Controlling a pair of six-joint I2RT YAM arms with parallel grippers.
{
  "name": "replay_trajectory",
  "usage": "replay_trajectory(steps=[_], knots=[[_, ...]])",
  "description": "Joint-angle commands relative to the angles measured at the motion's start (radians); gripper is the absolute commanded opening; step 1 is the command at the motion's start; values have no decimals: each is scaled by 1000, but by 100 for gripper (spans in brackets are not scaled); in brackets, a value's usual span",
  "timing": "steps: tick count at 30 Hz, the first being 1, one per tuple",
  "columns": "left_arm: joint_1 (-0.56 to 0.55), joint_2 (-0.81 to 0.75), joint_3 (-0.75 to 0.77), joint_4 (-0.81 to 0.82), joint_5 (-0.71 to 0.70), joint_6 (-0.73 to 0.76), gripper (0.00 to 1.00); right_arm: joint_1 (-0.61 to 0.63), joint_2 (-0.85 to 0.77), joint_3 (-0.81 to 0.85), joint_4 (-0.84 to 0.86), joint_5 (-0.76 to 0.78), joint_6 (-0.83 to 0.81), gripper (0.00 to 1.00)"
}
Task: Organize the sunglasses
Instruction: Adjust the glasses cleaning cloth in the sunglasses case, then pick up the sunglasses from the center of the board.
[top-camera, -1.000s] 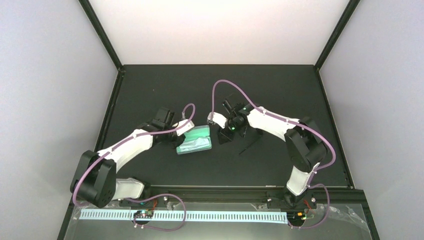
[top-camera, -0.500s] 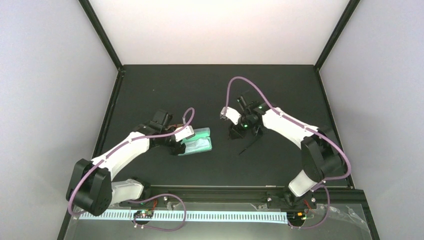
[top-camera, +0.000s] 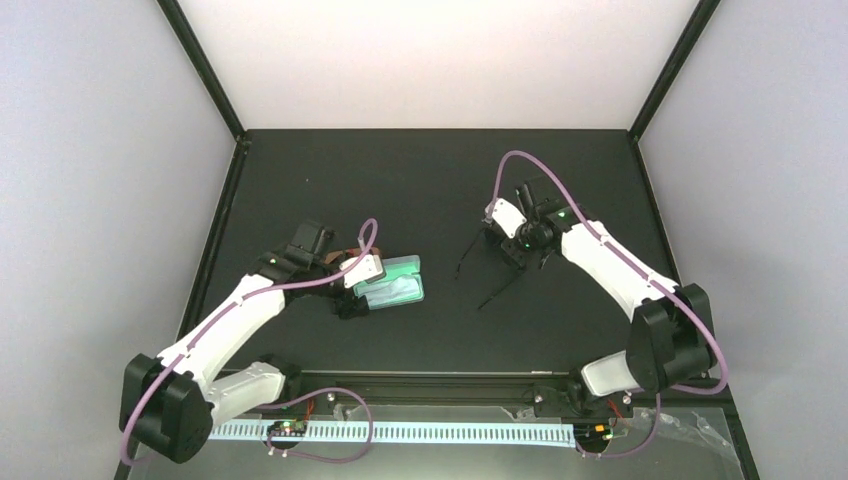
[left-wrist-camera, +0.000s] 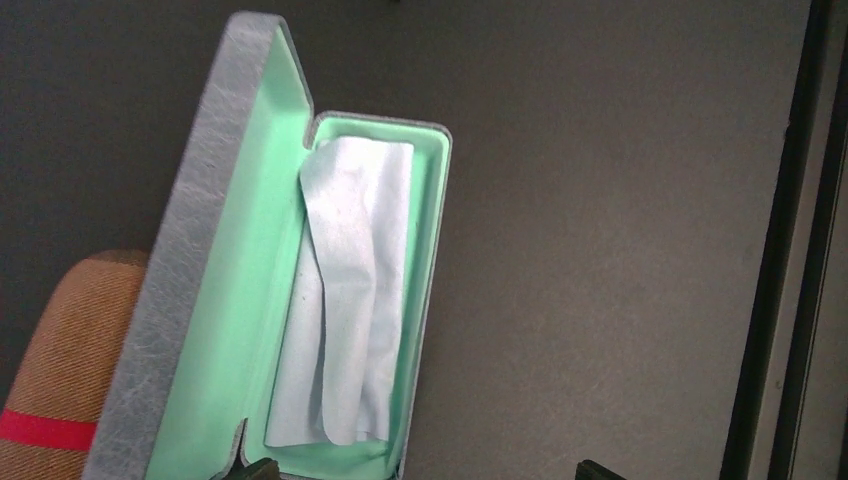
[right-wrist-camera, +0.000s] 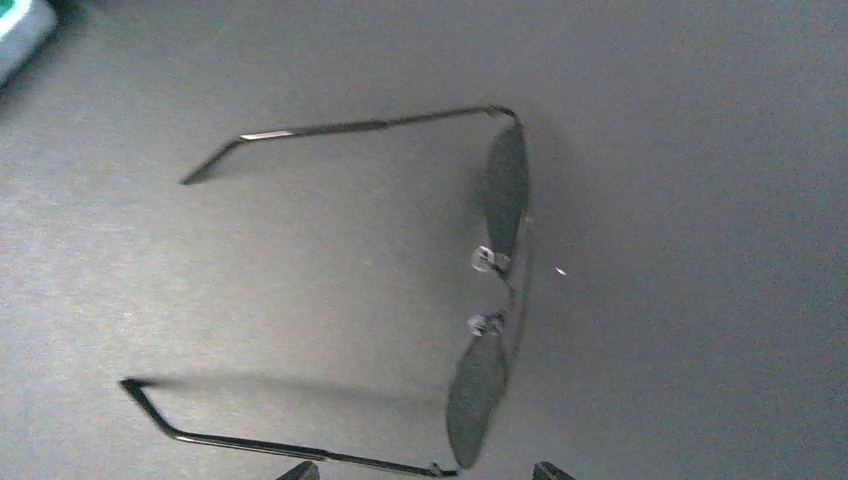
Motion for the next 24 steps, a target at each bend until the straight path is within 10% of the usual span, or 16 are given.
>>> replay_trajectory(steps=[1,24], knots=[[7,-53,35,32,27,-35,80,-23,45,35,-6,122,55,57],[7,-86,47,94,-31,-46,97,-25,417,274,-60,92,70,13]])
